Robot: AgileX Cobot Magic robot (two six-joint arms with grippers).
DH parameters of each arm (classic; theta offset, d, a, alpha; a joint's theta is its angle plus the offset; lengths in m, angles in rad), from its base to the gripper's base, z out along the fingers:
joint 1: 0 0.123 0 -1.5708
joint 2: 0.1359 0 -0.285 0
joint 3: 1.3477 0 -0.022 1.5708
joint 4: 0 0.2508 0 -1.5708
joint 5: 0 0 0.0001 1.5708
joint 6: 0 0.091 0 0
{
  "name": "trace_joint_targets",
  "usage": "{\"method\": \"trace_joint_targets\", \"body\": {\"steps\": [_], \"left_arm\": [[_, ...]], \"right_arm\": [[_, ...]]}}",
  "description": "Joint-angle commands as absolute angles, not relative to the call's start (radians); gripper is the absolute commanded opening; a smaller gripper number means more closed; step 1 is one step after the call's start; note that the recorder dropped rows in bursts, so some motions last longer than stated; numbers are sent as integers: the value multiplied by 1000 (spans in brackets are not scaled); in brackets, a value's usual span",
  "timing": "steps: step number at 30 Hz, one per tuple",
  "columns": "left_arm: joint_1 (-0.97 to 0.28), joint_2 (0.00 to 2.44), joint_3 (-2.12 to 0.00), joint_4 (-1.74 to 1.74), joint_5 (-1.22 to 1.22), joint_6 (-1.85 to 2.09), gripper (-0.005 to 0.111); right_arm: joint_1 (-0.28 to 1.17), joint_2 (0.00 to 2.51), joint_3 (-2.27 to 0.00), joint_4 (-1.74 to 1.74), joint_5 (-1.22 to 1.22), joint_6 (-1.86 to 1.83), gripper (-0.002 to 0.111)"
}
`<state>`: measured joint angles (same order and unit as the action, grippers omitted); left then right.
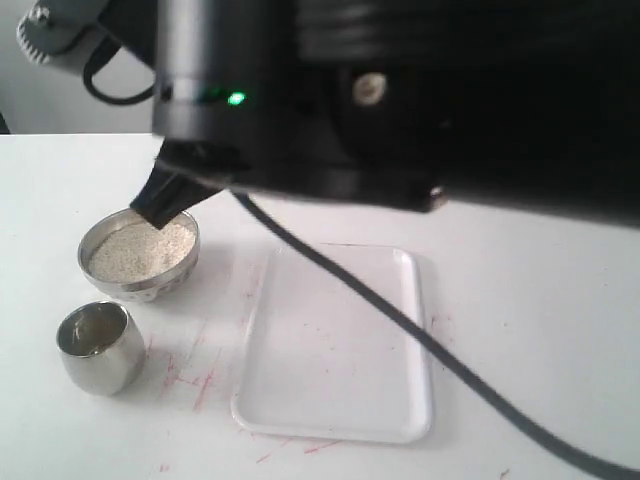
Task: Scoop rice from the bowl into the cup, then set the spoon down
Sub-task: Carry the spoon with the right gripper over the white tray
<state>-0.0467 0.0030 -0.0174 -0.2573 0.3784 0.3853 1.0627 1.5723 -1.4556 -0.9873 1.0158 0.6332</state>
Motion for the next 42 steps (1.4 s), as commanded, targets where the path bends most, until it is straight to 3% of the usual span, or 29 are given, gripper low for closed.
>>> {"method": "trace_joint_targets", "body": {"steps": [1, 17, 27, 42], "left_arm": [[-52, 0, -12, -268, 382, 389, 14], [-52, 0, -12, -268, 382, 389, 14], [-52, 0, -12, -268, 382, 389, 14], [-52, 0, -12, -268, 382, 389, 14]], "right_arm": [[1055, 1499, -1454, -962, 1082, 750, 0], [916, 1407, -1452, -691, 1158, 899, 0], [902, 1409, -1450, -654, 1153, 950, 0], [835, 1483, -1275, -557, 1067, 993, 0]]}}
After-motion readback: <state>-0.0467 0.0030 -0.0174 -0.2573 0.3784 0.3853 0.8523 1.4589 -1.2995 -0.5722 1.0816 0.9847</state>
